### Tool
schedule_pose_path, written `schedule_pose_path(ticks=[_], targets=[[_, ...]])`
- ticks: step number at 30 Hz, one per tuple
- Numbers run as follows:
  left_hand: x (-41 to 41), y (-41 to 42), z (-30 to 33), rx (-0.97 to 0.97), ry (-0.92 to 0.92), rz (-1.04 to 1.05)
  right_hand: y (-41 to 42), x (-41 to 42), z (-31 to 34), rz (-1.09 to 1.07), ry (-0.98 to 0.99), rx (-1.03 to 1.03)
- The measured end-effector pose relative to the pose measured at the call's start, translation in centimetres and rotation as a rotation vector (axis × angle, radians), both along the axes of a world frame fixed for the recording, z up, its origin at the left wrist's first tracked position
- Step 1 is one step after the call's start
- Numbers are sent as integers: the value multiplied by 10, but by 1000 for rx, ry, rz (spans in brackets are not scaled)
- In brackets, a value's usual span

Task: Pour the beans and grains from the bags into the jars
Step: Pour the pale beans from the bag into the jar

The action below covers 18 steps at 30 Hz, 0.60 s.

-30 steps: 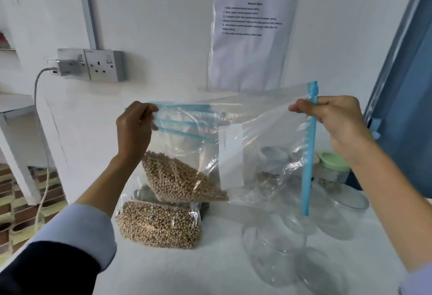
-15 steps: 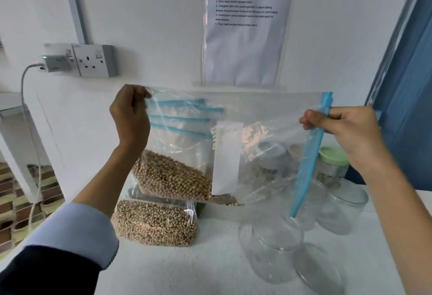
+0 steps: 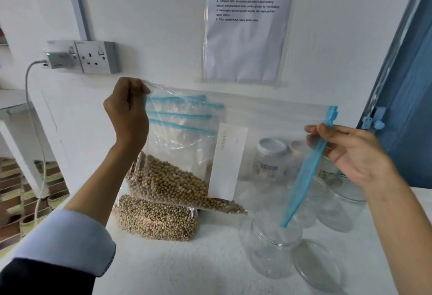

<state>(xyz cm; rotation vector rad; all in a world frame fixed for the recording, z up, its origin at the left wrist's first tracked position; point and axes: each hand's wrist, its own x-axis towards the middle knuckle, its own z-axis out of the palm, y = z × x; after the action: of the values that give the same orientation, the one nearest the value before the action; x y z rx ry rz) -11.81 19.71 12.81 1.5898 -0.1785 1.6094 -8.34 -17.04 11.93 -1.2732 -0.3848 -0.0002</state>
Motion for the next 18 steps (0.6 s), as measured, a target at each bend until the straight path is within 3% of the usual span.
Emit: schedule_pose_path(ticks=[6,9,18], targets=[[-4,-8,12,-10,-56,5,3,-6,-1,-180,-72,-61],[-8,-11,16,-13,-59,-12,10,-11,0,-283,-82,20],[-27,-20,25,-163,63,-174,20,-23,3,-255,-60,37]])
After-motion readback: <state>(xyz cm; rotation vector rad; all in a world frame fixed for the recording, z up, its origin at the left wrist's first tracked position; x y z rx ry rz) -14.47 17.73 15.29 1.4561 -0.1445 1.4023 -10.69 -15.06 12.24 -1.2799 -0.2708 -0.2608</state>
